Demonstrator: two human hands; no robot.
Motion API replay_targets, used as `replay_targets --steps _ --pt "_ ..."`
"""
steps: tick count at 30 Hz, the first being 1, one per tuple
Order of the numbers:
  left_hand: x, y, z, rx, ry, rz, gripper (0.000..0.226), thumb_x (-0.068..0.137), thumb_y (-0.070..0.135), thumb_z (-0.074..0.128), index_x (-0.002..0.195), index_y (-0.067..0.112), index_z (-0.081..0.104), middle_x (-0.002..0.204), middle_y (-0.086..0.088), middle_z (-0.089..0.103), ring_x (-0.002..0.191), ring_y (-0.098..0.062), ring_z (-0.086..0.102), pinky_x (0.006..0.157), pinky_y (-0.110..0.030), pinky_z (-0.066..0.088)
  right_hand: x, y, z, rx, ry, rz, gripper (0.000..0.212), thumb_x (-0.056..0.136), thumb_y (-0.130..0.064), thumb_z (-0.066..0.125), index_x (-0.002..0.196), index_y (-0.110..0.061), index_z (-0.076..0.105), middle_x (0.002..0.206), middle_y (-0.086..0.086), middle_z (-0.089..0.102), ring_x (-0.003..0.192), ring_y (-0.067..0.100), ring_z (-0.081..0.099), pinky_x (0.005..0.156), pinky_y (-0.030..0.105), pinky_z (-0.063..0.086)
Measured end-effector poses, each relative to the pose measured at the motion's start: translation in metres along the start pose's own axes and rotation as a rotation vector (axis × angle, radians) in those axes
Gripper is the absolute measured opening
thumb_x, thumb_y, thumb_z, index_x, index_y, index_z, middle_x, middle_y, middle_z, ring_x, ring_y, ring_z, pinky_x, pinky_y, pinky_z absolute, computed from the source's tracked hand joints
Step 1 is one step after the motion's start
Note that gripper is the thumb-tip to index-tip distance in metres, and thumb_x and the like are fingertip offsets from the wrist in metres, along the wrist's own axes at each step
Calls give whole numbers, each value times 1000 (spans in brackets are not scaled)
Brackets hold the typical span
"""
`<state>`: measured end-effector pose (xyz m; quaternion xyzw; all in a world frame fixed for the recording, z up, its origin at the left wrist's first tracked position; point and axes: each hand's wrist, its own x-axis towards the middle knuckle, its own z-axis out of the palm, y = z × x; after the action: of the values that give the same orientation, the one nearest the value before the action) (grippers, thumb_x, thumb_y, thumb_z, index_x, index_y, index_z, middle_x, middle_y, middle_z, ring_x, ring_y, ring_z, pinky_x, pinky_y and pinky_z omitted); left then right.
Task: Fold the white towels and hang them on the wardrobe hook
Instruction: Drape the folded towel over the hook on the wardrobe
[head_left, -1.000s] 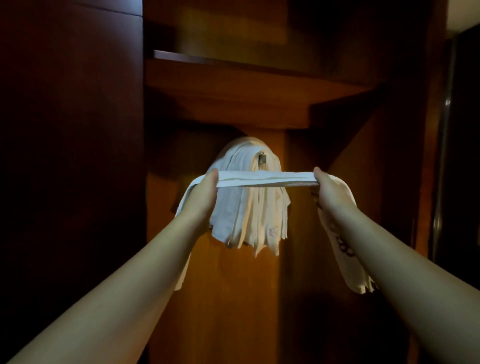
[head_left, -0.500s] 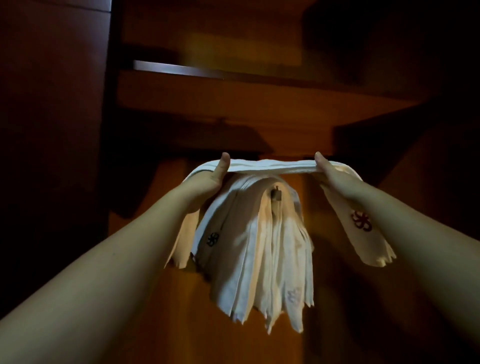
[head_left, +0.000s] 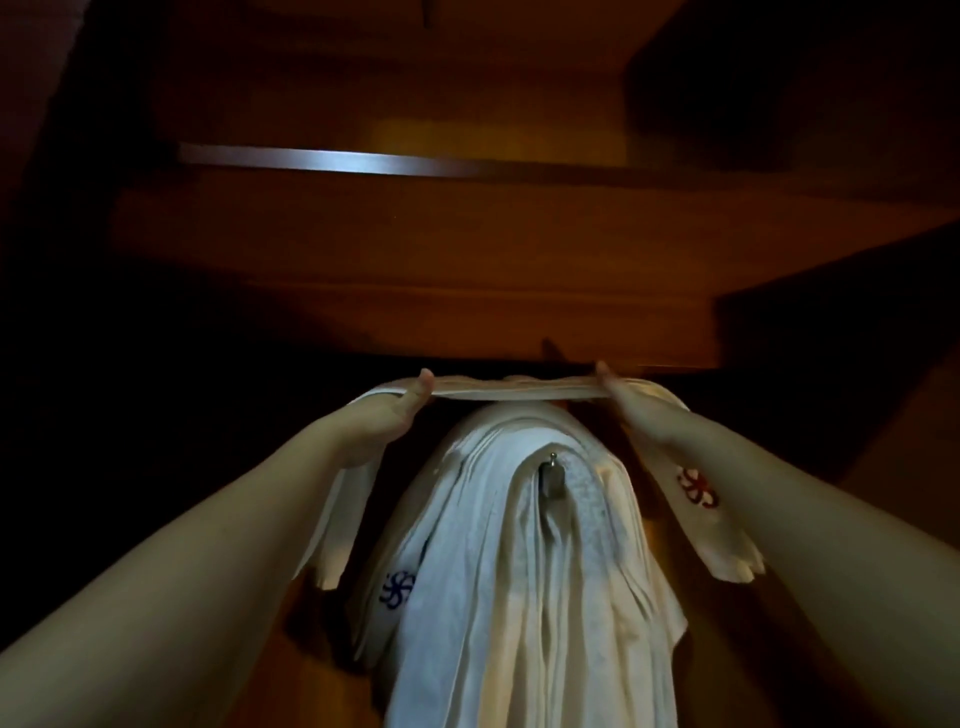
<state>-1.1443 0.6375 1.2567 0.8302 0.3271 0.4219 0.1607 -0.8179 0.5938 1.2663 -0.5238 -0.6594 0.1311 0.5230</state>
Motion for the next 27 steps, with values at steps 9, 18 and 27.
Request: replay_targets --steps 9,18,27 --pt "8 -14 7 -93 131 -194 78 88 80 33 144 28 46 145 14 40 137 -5 31 115 -24 18 13 -4 21 -32 -29 14 66 98 -68 32 144 -25 52 140 5 56 129 25 52 92 30 37" --pt "23 -20 45 -210 284 -199 54 101 61 29 134 27 55 127 7 52 135 -19 46 101 -27 36 27 25 21 252 24 61 99 70 -89 27 139 -25 55 134 13 60 124 31 56 114 48 37" --pt "28 -36 62 -691 378 -423 70 102 61 28 152 13 37 150 -12 46 137 -28 45 107 -35 38 41 45 40 235 170 78 54 101 -62 38 117 -17 64 102 7 67 94 23 63 88 33 45"
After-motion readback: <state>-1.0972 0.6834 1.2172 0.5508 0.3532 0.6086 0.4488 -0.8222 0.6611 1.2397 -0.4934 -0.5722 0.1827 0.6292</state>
